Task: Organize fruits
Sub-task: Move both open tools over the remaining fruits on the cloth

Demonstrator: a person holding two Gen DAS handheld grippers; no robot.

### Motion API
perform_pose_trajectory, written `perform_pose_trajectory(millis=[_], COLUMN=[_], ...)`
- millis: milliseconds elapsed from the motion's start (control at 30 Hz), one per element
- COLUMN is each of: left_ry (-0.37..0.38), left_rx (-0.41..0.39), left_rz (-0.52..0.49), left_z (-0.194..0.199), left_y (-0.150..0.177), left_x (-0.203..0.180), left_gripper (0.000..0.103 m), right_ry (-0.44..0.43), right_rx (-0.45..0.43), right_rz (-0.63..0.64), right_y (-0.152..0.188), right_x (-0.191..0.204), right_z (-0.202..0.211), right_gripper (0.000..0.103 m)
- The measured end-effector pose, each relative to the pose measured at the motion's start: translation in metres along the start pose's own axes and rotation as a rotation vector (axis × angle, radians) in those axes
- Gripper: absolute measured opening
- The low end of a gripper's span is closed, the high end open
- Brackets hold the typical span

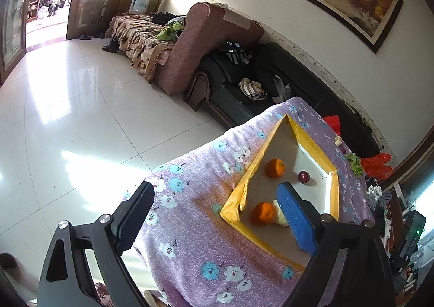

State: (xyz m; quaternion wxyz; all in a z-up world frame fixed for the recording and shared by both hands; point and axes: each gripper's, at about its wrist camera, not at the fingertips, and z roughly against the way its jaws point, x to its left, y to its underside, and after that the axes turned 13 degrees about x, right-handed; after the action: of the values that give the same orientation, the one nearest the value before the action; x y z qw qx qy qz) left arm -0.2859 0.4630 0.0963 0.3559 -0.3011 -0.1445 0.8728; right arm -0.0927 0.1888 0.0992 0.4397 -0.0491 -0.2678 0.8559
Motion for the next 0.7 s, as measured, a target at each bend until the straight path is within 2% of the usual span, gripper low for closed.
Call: perform_pose_trajectory(millis=[100,233,300,367,500,700], left_ry=[-0.014,-0.008,-0.014,0.014,0.005,0.056], left_rx=[0.009,-0.032,0.020,0.066,0.050,0.208], left_rz=[-0.009,-0.085,-0.125,-0.167,-0.284,-0.439], left_z=[0.003,0.006,-0.010,-0.020,-0.020,-0.072], left_y=[0.002,0.014,0.020,0.028,0.045,0.082], left_x=[-0.009,-0.041,-0.064,-0.088,-0.138,-0.212], left_gripper=[0.091,0.093,0.093,0.093,0.093,0.093], right_ry=[-0.026,-0.043,-0.012,0.026,0.008,0.113], right_rx=[-0.007,-0.044,-0.071,-0.090,-0.112,-0.138], right_rz=[0.004,-0.029,-0.034,-0.070,-0.217,-0.406], right_y=[0.003,0.018,0.027,0.036,0.050,0.092], right_x=[0.002,-0.016,-0.028,-0.054,-0.117,-0.218], right_z=[0.000,0.017,0.027,0.035,0.055,0.096], right_gripper=[0.086,0.086,0.086,0.086,0.086,0.086])
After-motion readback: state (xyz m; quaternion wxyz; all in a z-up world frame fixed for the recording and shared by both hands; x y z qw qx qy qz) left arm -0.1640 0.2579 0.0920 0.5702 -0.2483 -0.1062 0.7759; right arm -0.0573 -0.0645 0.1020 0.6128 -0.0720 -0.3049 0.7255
